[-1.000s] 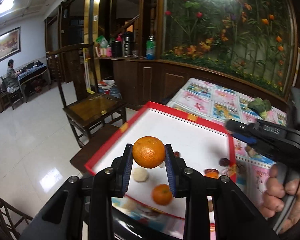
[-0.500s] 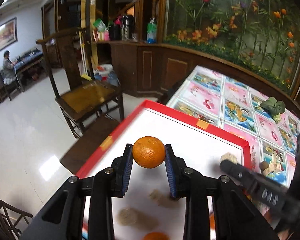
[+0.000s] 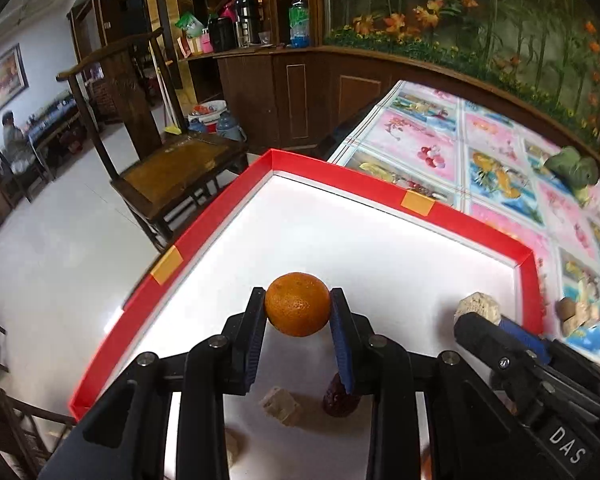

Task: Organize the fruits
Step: 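Carry the orange and rice-cake piece into the tray while opening both tools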

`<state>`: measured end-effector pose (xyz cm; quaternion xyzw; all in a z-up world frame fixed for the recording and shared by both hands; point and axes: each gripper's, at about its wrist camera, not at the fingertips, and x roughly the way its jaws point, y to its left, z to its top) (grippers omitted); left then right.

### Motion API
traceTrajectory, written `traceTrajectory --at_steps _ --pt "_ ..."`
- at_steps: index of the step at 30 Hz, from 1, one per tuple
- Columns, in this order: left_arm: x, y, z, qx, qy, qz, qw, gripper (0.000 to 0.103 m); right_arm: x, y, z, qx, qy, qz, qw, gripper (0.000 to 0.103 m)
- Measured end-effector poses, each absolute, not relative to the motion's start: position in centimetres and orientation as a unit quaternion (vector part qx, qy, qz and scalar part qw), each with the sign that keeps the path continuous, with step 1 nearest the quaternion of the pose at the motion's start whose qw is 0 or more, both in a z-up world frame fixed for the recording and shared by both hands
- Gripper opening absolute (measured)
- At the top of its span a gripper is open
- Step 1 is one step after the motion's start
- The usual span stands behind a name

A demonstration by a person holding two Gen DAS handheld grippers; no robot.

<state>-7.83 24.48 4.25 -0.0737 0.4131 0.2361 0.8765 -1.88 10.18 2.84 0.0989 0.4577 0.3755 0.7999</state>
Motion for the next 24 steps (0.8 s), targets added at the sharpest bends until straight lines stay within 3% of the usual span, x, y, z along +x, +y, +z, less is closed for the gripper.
traceTrajectory --at_steps 15,16,19,24 --pt "-5.5 24.6 3.2 -0.023 0.475 0.227 0.85 0.032 -1.9 11.1 2.4 0.025 0.44 0.353 0.826 0.03" --pt "-5.5 24.6 3.2 -0.021 0.476 0.23 0.848 0.035 -2.0 11.2 2.4 0.02 0.439 0.352 0.826 0.03" --pt "-5.8 24.5 3.5 -0.018 0.475 0.239 0.847 0.053 -2.0 11.1 2.4 0.016 0.44 0.356 0.824 0.031" --pt "-7.7 23.9 5.5 -0.019 0.444 0.244 0.862 0.056 -1.6 10.1 3.1 0.063 0.449 0.39 0.801 0.051"
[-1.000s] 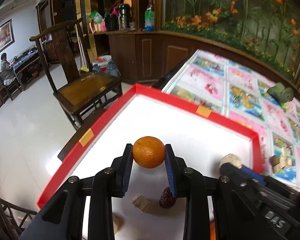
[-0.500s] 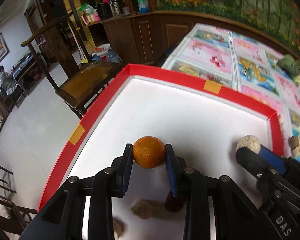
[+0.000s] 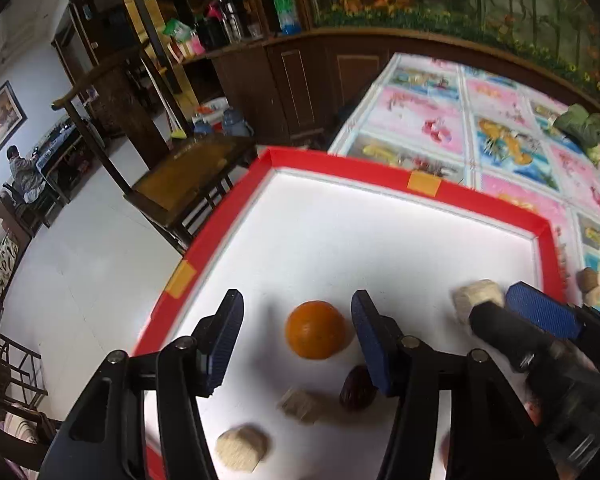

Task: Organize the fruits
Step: 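Carry the orange and rice-cake piece into the tray while opening both tools, then grasp a brown round ball with the left tool while the right grasps a beige piece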

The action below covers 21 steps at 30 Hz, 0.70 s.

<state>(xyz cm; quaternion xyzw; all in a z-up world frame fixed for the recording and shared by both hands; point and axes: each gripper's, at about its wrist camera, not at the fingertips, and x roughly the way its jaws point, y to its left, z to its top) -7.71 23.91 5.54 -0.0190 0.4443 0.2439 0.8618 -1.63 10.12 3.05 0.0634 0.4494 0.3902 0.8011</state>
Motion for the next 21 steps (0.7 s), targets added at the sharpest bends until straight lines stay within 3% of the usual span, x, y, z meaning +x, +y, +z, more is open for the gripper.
traceTrajectory --at_steps 5,9,21 --pt "-11.7 22.7 8.6 -0.016 0.39 0.242 0.888 0.068 -0.4 6.6 5.3 0.158 0.447 0.427 0.771 0.051" --pt "-14.0 21.1 9.7 -0.01 0.368 0.22 0.904 0.069 0.6 2.5 7.2 0.216 0.422 0.429 0.769 0.051" --pt "-13.2 13.5 7.2 -0.018 0.375 0.098 0.922 0.069 1.9 -7.1 3.2 0.139 0.474 0.35 0.796 0.049"
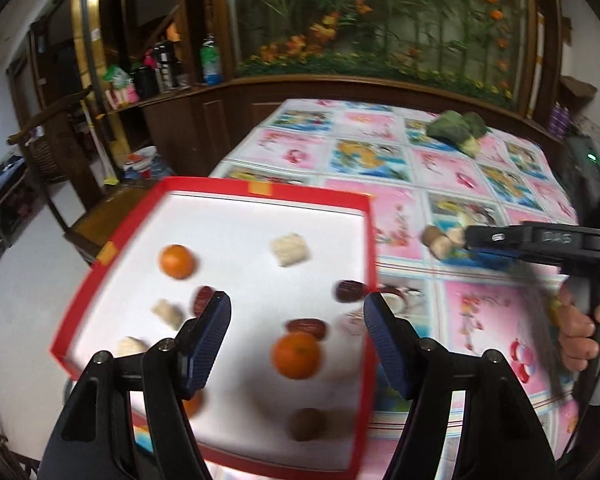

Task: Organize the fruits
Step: 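Grasp a brown round ball with the left tool while the right grasps a beige piece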

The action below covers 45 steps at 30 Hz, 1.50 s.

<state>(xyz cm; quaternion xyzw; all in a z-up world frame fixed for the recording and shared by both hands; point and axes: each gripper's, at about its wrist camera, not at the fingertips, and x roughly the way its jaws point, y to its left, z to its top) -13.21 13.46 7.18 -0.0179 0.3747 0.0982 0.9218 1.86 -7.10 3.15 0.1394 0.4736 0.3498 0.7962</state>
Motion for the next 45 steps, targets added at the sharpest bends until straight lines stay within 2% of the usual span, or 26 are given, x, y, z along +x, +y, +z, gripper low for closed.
traceTrajectory --at_steps 3,13,17,20,24,28,32,36,39,45 --pt "-13.3 12.9 7.0 -0.021 0.374 0.087 0.923 0.069 1.7 -5.5 2.5 0.103 0.482 0.351 0.796 0.044" --pt "-13.9 11.7 7.2 -0.022 0.366 0.068 0.928 0.069 1.3 -2.1 1.4 0.006 0.437 0.293 0.85 0.041" --pt "-13.5 11.2 7.6 -0.02 0.365 0.063 0.929 0.069 1.4 -2.2 1.3 -0.011 0.439 0.288 0.851 0.026" --pt "-12.9 10.5 7.9 -0.015 0.363 0.059 0.93 0.069 1.4 -2.4 1.5 -0.01 0.448 0.293 0.845 0.026" --pt "-11.2 8.6 8.3 0.005 0.364 0.04 0.931 0.069 1.9 -5.0 2.9 0.071 0.464 0.318 0.824 0.026" --pt "-8.4 6.6 7.8 0.034 0.372 0.022 0.927 0.069 2.5 -10.2 5.8 0.185 0.427 0.33 0.821 0.026" --pt "-5.1 4.9 5.9 0.051 0.404 -0.002 0.913 0.069 3.3 -14.3 6.1 0.261 0.416 0.292 0.821 0.026" --pt "-2.9 4.0 4.0 0.061 0.432 -0.017 0.9 0.068 4.0 -15.8 5.3 0.302 0.424 0.264 0.812 0.026" --pt "-1.5 3.8 3.1 0.067 0.447 -0.015 0.892 0.058 4.4 -16.5 5.4 0.317 0.423 0.255 0.81 0.026" --pt "0.7 3.9 1.7 0.069 0.468 -0.022 0.88 0.053 4.5 -17.3 5.4 0.333 0.418 0.241 0.81 0.026"
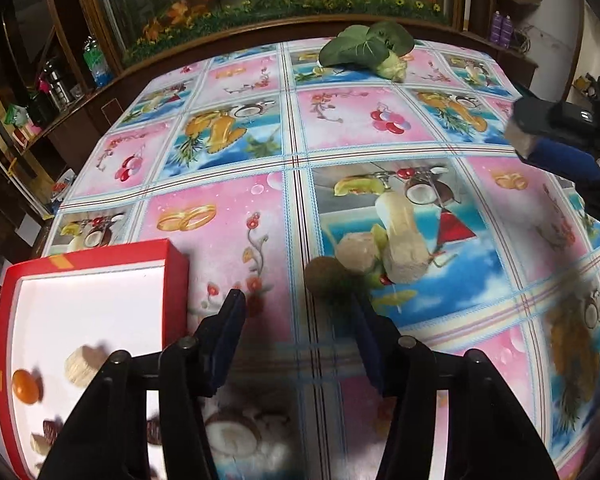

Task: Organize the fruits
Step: 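Grasp a brown round ball with the left tool while the right grasps a beige piece, then lower the ball and beige piece into the tray while opening both tools, then lift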

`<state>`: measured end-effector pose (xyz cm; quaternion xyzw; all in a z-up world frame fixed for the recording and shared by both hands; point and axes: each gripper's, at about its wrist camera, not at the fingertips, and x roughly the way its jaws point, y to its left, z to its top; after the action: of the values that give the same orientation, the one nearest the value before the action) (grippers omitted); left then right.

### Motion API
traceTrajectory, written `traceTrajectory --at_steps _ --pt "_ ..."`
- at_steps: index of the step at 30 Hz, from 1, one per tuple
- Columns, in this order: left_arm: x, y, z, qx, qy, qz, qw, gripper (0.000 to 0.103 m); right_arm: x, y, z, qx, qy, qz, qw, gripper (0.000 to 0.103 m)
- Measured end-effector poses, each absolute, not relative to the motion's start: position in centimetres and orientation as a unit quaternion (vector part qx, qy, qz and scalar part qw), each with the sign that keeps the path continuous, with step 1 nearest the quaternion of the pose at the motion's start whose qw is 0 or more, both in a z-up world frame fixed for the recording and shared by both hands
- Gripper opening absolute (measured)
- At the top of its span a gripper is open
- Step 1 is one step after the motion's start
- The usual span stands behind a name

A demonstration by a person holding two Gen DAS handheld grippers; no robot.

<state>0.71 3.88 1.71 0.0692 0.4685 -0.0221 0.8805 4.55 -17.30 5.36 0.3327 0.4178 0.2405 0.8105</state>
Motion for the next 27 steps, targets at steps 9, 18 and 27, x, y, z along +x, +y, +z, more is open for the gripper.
traceTrajectory --at_steps 9,18,27 --pt "2.1 4.0 1.4 0.031 0.47 -0.05 0.881 0.039 4.8 -17.1 5.0 0.326 0.423 0.235 0.812 0.026" --pt "1.7 3.6 1.4 0.019 0.455 -0.06 0.888 0.021 4.8 -17.0 4.7 0.316 0.424 0.226 0.818 0.026" --pt "-3.2 4.4 4.3 0.017 0.398 -0.02 0.917 0.021 4.1 -15.1 5.4 0.29 0.417 0.26 0.821 0.026"
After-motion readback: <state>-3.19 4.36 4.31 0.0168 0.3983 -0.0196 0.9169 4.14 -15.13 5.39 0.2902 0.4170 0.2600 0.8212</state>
